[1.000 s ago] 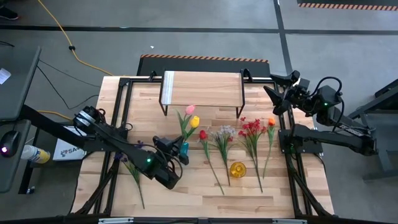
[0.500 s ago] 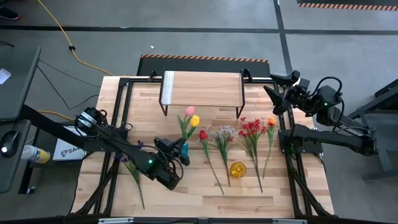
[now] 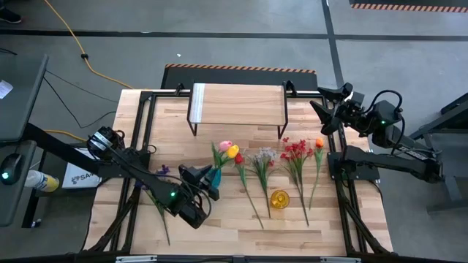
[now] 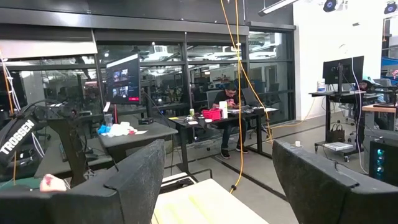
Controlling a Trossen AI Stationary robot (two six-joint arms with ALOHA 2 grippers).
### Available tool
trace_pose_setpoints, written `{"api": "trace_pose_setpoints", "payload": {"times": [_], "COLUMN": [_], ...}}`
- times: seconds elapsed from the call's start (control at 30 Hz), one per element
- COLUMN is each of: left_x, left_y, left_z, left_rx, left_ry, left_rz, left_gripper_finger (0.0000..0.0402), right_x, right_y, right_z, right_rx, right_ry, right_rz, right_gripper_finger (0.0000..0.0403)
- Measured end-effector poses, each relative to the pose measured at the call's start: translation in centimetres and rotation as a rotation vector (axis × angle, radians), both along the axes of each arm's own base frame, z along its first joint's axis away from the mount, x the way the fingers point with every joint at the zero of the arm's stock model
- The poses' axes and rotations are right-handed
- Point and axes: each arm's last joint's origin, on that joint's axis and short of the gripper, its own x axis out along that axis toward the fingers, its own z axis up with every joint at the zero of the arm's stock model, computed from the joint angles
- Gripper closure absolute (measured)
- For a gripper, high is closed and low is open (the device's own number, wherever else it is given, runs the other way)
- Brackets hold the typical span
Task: Pick and place flowers into a vace then onto a shelf
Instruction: Put the pink flower into the blue vase, then put the purple flowers into the blue vase
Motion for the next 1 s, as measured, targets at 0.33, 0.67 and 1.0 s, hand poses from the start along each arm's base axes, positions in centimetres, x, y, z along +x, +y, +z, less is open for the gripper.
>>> {"api": "trace_pose_setpoints", "payload": {"times": [0.33, 0.67, 1.0], "left_x": [-1.4, -5.6, -9.0], "left_y": [-0.5, -2.3, -4.8], "left_z": [1.5, 5.0, 6.2], "left_rx": [-0.003, -0.275, -0.913], "left_ry": [-0.018, 0.055, 0.178], "left_rz": [-0.038, -0.261, -0.370], "left_gripper_finger": [0.0236, 0.0262, 0.0300], "right_x": [0.0, 0.0, 0.0], "right_y": [0.0, 0.0, 0.0], "right_z": [0.0, 0.0, 0.0], "right_rx": [0.001, -0.003, -0.007], "right_ry": [-0.001, 0.002, 0.005], "right_rz": [0.002, 0.003, 0.002], "right_gripper_finger": [0.0116, 0.0116, 0.0116]}}
